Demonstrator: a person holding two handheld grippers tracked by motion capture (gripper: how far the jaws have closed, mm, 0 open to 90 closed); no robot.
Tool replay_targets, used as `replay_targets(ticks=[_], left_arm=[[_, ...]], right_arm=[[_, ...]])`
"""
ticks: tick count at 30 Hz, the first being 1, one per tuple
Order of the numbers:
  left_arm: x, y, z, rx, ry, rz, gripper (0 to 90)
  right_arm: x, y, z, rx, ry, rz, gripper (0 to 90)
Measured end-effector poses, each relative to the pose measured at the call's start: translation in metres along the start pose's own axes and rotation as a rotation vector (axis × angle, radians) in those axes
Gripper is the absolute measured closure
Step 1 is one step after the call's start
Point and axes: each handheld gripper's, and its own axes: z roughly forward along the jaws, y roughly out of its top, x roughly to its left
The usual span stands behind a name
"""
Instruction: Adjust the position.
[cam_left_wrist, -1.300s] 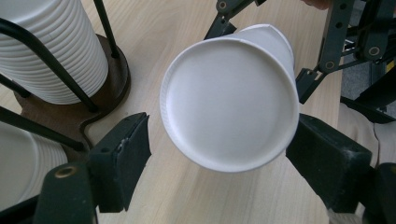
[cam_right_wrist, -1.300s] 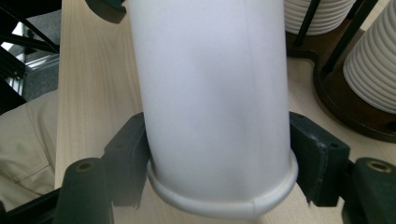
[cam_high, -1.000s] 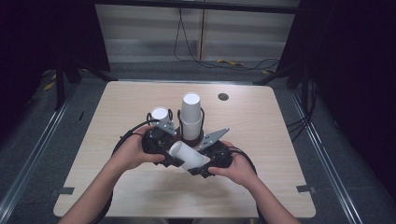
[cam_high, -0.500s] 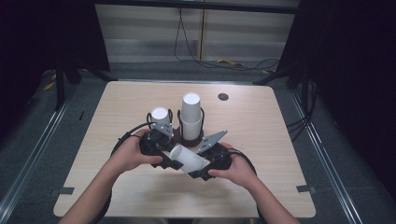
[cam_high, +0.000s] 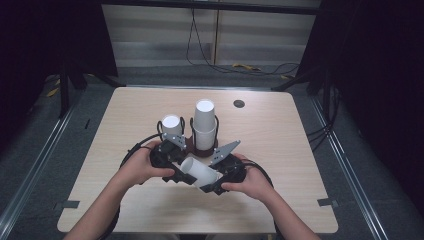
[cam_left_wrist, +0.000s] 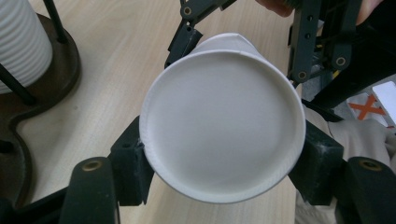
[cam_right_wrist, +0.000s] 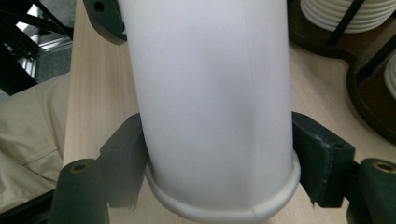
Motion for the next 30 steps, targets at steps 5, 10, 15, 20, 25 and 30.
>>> replay_targets(ticks=[5, 10, 15, 20, 25, 30], left_arm=[[0.001, 0.001, -0.003, 0.003, -0.01, -0.006, 34.5], [0.004, -0.001, -0.006, -0.027, -0.017, -0.041, 34.4], [0.006, -0.002, -0.01, -0.057, -0.019, -0.06, 34.4], [0.007, -0.005, -0.018, -0.067, -0.002, -0.072, 34.3], [0.008, -0.006, -0.026, -0.098, 0.01, -0.08, 34.0], [0.007, -0.002, -0.028, -0.115, 0.016, -0.075, 34.0]], right_arm=[[0.0, -0.002, 0.0, -0.027, 0.012, 0.016, 23.8], [-0.001, -0.005, -0.002, -0.041, -0.009, 0.029, 20.9], [-0.002, -0.009, -0.003, -0.053, -0.011, 0.038, 20.5], [-0.005, -0.016, -0.009, -0.072, -0.032, 0.055, 18.8], [-0.008, -0.025, -0.017, -0.101, -0.053, 0.079, 18.5], [-0.008, -0.033, -0.018, -0.13, -0.057, 0.101, 18.8]])
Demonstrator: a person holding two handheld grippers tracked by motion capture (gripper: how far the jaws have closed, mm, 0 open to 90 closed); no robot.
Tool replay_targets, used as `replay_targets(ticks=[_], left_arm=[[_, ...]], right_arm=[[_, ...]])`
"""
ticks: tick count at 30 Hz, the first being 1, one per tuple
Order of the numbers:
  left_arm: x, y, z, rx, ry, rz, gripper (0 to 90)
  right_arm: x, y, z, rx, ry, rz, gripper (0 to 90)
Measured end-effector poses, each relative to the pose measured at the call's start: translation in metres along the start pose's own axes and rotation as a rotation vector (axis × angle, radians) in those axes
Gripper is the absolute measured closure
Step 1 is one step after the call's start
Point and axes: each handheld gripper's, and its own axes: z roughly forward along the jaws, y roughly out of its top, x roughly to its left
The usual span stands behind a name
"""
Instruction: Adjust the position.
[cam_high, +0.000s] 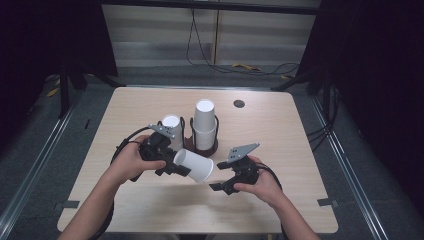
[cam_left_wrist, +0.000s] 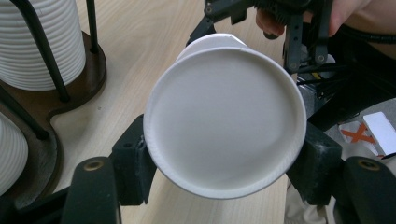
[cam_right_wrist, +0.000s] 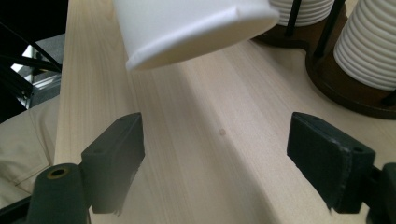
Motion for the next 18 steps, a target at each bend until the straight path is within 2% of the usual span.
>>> replay_targets(ticks=[6, 10, 18], left_arm=[[-0.002, 0.008, 0.001, -0.047, -0.005, -0.006, 33.8], [-0.005, 0.013, 0.002, -0.055, -0.013, 0.002, 33.7], [-0.008, 0.016, 0.007, -0.069, -0.029, 0.008, 33.6]], right_arm=[[0.0, -0.008, 0.002, -0.058, -0.008, 0.048, 19.1], [0.0, -0.012, 0.005, -0.103, 0.001, 0.082, 20.1], [0.001, -0.015, 0.01, -0.128, -0.014, 0.088, 22.2]])
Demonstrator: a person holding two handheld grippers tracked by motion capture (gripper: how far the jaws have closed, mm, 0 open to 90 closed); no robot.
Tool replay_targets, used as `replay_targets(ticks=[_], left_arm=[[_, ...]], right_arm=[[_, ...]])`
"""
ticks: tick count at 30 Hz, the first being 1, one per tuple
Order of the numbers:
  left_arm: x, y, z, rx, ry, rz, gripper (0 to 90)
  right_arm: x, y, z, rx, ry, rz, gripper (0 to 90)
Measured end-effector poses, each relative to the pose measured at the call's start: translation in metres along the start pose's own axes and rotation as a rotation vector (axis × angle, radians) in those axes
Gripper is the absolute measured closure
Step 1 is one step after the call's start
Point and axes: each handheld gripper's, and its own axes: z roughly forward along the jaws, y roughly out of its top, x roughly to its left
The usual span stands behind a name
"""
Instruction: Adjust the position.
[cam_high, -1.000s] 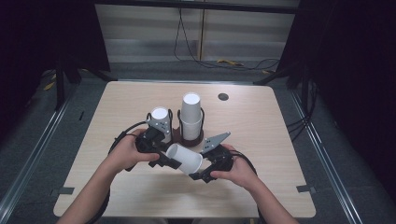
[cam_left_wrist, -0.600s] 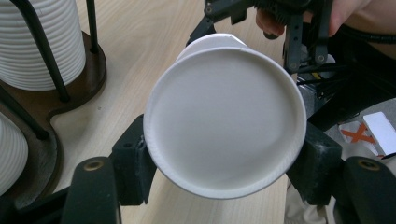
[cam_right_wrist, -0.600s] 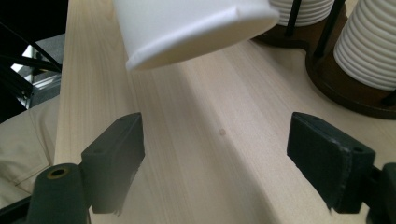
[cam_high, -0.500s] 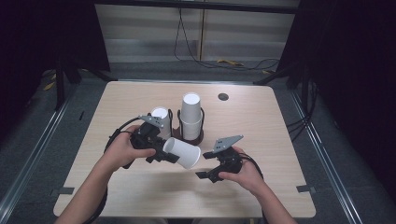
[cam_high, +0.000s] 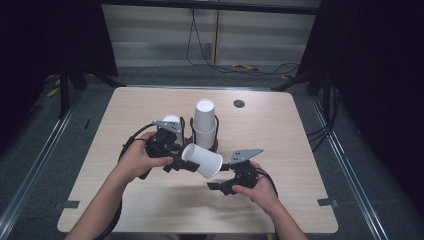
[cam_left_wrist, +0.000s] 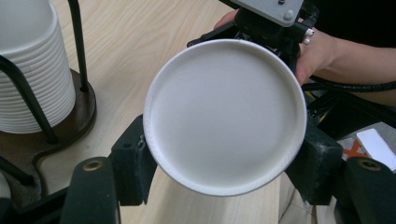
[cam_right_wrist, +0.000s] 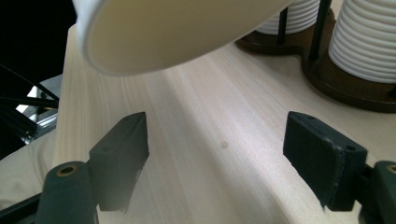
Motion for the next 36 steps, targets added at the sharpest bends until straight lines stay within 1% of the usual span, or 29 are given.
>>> replay_targets(ticks=[7, 11, 13, 16, 18, 20, 22, 24, 25, 28, 29, 31, 32, 34, 36], left_arm=[[-0.001, 0.0, 0.0, -0.01, -0.005, 0.003, 33.5], [-0.001, -0.002, 0.0, -0.015, -0.01, -0.003, 33.4], [-0.001, -0.003, 0.0, -0.006, -0.009, -0.001, 33.4], [0.001, -0.004, 0.001, -0.006, -0.011, -0.005, 33.4], [0.002, -0.005, 0.0, -0.002, -0.004, -0.009, 33.4], [0.002, -0.005, -0.001, -0.004, -0.004, -0.013, 33.4], [0.002, -0.004, 0.0, 0.001, -0.008, -0.008, 33.4], [0.001, -0.004, 0.001, -0.012, -0.015, -0.007, 33.4], [0.0, -0.003, 0.001, -0.004, -0.017, -0.004, 33.4], [0.0, -0.003, 0.002, -0.007, -0.023, -0.005, 33.3], [0.0, -0.003, 0.003, -0.014, -0.025, -0.009, 33.4], [0.001, -0.004, 0.004, -0.007, -0.028, -0.01, 33.3], [0.002, -0.005, 0.005, -0.021, -0.033, -0.017, 33.3], [0.003, -0.006, 0.006, -0.02, -0.039, -0.019, 33.3], [0.005, -0.007, 0.006, -0.026, -0.042, -0.03, 33.4]], right_arm=[[0.001, 0.001, 0.001, -0.016, -0.01, -0.004, 22.6], [0.0, 0.001, 0.002, -0.023, -0.018, -0.005, 22.7], [0.0, 0.002, 0.001, -0.018, -0.018, -0.01, 22.6], [0.001, 0.004, -0.001, -0.005, -0.024, -0.023, 22.5], [0.0, 0.005, -0.002, -0.01, -0.022, -0.019, 22.3], [0.0, 0.006, -0.003, -0.016, -0.021, -0.016, 22.4], [0.0, 0.005, -0.001, -0.017, -0.016, -0.013, 22.3], [0.0, 0.003, 0.002, -0.017, -0.01, -0.013, 22.3], [0.0, 0.003, 0.003, -0.018, -0.007, -0.014, 22.0], [0.001, 0.003, 0.004, -0.025, 0.0, -0.016, 21.2], [0.001, 0.003, 0.004, -0.03, 0.0, -0.022, 21.3], [0.002, 0.006, 0.003, -0.038, -0.001, -0.025, 21.3], [0.002, 0.007, 0.002, -0.049, 0.003, -0.028, 21.3], [0.002, 0.009, 0.002, -0.054, 0.007, -0.034, 21.3], [0.003, 0.01, 0.001, -0.074, 0.025, -0.037, 21.5]])
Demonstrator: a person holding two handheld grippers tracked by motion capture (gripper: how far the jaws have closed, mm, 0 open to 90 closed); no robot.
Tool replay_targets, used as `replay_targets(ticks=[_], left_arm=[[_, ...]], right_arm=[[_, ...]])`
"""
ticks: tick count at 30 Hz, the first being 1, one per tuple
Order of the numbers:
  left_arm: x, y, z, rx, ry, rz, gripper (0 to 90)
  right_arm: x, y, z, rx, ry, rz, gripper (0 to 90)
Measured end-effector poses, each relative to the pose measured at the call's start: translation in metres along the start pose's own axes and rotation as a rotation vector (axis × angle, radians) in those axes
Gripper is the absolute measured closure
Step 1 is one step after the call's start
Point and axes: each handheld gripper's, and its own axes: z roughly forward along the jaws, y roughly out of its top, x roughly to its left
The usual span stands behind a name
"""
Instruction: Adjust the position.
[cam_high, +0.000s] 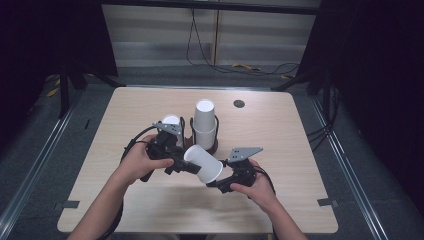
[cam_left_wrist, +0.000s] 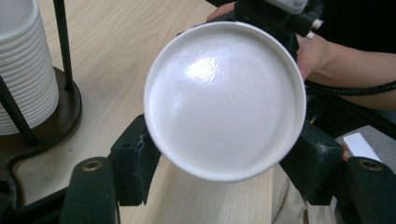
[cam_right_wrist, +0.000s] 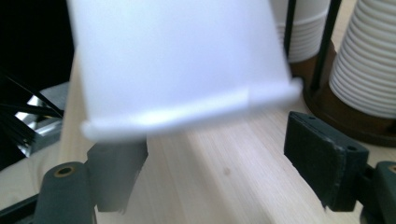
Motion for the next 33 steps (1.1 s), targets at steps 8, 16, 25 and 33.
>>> replay_targets(ticks=[8, 16, 25, 33], left_arm=[[0.001, 0.003, -0.003, 0.01, 0.011, -0.006, 34.1], [0.004, 0.004, -0.011, 0.01, 0.042, -0.011, 34.1], [0.001, 0.006, -0.002, 0.038, 0.051, 0.002, 34.0], [-0.002, 0.01, 0.009, 0.028, 0.021, 0.011, 34.0]], right_arm=[[0.001, -0.002, 0.002, 0.034, 0.001, -0.008, 21.5], [0.004, -0.005, -0.001, 0.052, 0.032, -0.03, 21.4], [0.006, 0.008, -0.005, 0.017, 0.014, -0.018, 14.4], [0.007, 0.014, 0.001, 0.031, -0.008, -0.038, 14.1]])
